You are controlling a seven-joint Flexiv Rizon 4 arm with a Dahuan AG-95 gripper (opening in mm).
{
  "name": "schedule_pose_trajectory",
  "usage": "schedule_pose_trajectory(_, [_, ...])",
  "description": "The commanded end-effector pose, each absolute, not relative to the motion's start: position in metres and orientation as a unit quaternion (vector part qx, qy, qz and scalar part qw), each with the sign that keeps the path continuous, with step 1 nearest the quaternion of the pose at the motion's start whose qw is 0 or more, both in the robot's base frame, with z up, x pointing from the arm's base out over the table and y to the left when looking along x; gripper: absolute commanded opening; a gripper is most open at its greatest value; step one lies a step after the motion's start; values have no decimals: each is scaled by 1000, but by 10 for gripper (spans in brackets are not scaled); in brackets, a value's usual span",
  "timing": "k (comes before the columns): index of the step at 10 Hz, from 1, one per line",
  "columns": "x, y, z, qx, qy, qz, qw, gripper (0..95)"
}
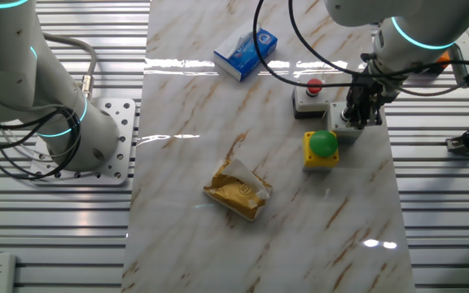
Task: Press three buttons from left to right in sequence
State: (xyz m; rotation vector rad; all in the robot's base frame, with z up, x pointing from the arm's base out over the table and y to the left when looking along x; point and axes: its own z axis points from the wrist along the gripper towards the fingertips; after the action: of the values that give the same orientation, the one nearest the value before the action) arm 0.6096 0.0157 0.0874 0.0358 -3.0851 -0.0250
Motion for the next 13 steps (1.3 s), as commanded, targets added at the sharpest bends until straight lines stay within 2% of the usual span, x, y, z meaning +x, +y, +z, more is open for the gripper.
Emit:
schedule_pose_trajectory(1, [611, 16, 86, 12, -1000, -6, 26, 190])
schedule_pose_trajectory(3, [612, 17, 91, 10, -999, -5, 37, 190])
schedule_pose_trajectory(13, [610, 18, 108, 14, -999, -5, 49, 190])
